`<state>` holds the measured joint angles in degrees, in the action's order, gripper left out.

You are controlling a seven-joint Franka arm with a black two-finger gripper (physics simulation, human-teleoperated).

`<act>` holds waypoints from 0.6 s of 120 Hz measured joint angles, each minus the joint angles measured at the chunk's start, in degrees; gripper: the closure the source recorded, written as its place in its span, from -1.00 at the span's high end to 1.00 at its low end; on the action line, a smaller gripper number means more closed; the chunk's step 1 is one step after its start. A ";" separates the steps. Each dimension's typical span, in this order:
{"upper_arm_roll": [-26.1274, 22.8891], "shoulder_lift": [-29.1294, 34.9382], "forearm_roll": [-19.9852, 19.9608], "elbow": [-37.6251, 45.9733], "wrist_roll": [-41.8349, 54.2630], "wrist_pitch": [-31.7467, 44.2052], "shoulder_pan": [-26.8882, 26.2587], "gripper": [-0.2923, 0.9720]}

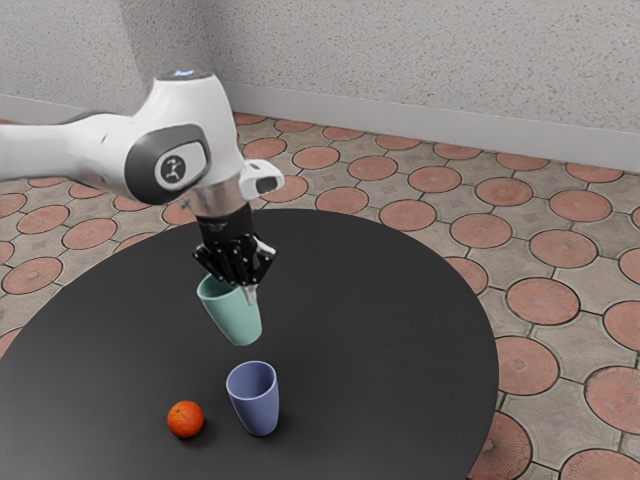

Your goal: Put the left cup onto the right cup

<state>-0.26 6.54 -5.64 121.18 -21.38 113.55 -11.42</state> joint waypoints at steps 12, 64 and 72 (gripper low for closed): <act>-1.84 0.86 -0.01 1.10 -0.32 0.00 0.98 -0.70; -5.54 3.69 -0.16 5.27 -1.50 0.06 1.30 -0.70; -6.16 3.99 -0.21 5.68 -1.65 0.05 1.29 -0.70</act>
<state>-6.43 10.53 -5.85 126.86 -23.03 113.59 -10.13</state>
